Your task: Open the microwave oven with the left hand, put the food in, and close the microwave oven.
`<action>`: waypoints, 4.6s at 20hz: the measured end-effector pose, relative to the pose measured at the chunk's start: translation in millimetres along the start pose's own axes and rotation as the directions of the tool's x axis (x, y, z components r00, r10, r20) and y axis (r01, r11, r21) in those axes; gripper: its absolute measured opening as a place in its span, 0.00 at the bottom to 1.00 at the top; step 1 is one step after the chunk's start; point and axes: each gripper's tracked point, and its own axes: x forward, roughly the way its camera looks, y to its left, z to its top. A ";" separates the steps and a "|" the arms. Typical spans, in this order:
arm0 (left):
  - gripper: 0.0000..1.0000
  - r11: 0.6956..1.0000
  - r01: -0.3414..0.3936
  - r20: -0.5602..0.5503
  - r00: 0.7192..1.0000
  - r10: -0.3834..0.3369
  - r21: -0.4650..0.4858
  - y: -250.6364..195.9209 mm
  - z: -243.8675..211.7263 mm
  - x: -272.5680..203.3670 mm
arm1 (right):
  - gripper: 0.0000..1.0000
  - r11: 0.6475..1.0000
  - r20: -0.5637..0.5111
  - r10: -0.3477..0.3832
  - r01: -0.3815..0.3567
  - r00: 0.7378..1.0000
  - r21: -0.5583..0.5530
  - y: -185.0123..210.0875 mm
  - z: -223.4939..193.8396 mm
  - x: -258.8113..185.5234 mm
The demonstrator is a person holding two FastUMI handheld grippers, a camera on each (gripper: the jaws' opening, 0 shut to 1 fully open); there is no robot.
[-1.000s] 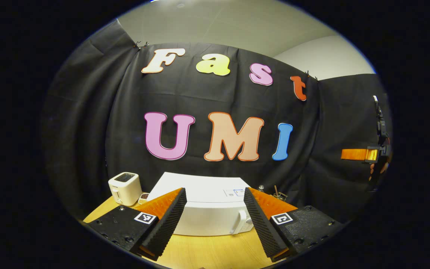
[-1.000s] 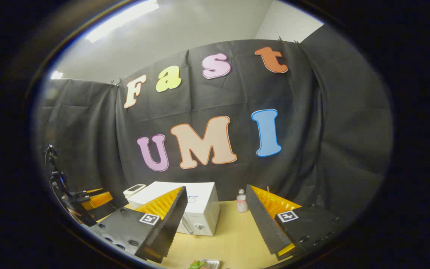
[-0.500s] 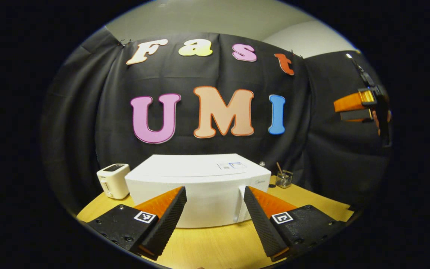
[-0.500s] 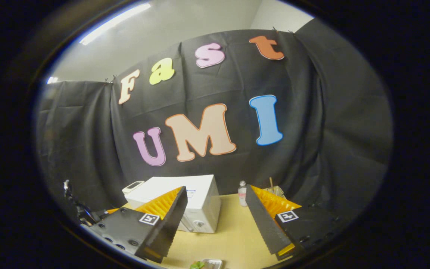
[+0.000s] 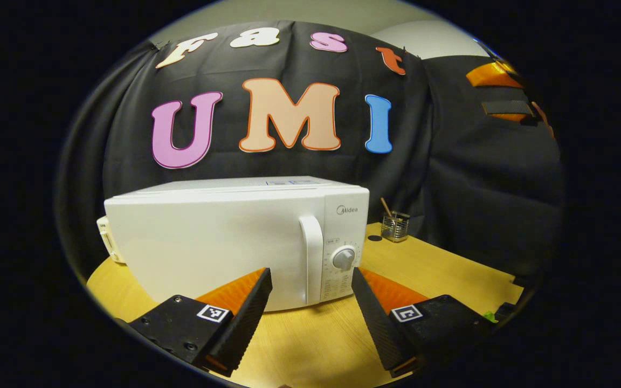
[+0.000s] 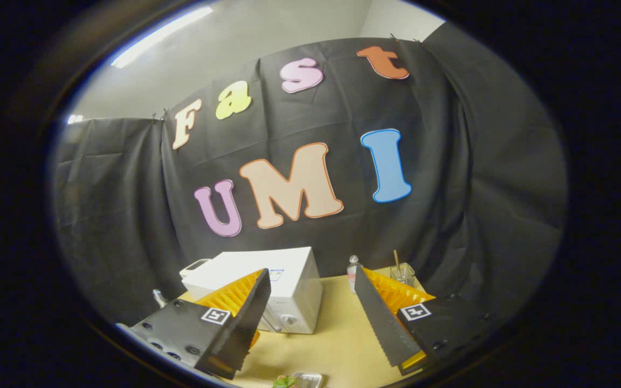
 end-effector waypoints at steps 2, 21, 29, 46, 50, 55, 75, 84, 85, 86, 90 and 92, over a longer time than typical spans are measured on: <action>0.91 1.000 -0.002 -0.039 0.999 0.002 -0.005 -4.8 -17.3 17.9 | 0.98 1.000 -0.002 -0.001 0.001 1.000 0.002 -4.1 -1.2 -0.3; 0.50 1.000 -0.029 -0.038 0.999 0.029 -0.010 3.1 -41.2 74.6 | 0.98 0.999 -0.022 0.025 -0.025 0.999 -0.033 0.3 -28.4 6.6; 0.25 0.997 -0.072 -0.111 0.991 0.074 0.017 12.2 -58.6 76.2 | 0.98 0.998 -0.053 0.043 -0.045 0.998 -0.041 12.9 -48.0 6.4; 0.12 0.986 -0.157 -0.095 0.984 0.152 -0.055 13.2 -59.2 71.0 | 0.89 0.993 -0.125 0.117 -0.118 0.985 0.001 36.0 -103.0 -12.9; 0.11 0.983 -0.170 -0.101 0.981 0.163 -0.065 8.5 -64.4 34.2 | 0.89 0.994 -0.110 0.104 -0.106 0.988 -0.007 29.6 -103.1 -23.4; 0.13 0.991 -0.119 -0.045 0.992 0.117 -0.054 10.1 -78.5 -44.5 | 0.89 0.994 -0.088 0.105 -0.103 0.991 0.022 25.2 -110.0 -40.9; 0.30 0.948 -0.294 -0.024 0.956 0.293 -0.124 122.4 -88.8 -231.6 | 0.89 0.994 -0.249 0.106 -0.095 0.963 0.058 37.2 -194.4 -62.0; 0.83 0.865 -0.489 0.012 0.870 0.493 -0.108 209.7 -66.5 -314.0 | 0.97 0.994 -0.372 0.111 -0.111 0.922 0.022 52.1 -227.3 -62.1; 0.99 0.856 -0.503 0.017 0.861 0.509 -0.119 215.0 -65.0 -325.3 | 0.97 0.993 -0.387 0.113 -0.114 0.915 0.022 53.0 -231.4 -62.2; 1.00 0.842 -0.526 0.023 0.846 0.532 -0.122 223.3 -59.4 -332.8 | 0.89 0.993 -0.403 0.111 -0.115 0.908 0.014 52.9 -235.6 -61.7; 1.00 0.752 -0.655 0.058 0.750 0.659 -0.074 264.0 -41.5 -372.4 | 0.97 0.994 -0.476 0.090 -0.110 0.875 -0.015 52.0 -257.3 -65.3; 1.00 0.706 -0.706 0.076 0.702 0.708 -0.058 278.0 -32.9 -395.1 | 0.89 0.993 -0.524 0.077 -0.112 0.848 -0.035 50.0 -269.9 -73.7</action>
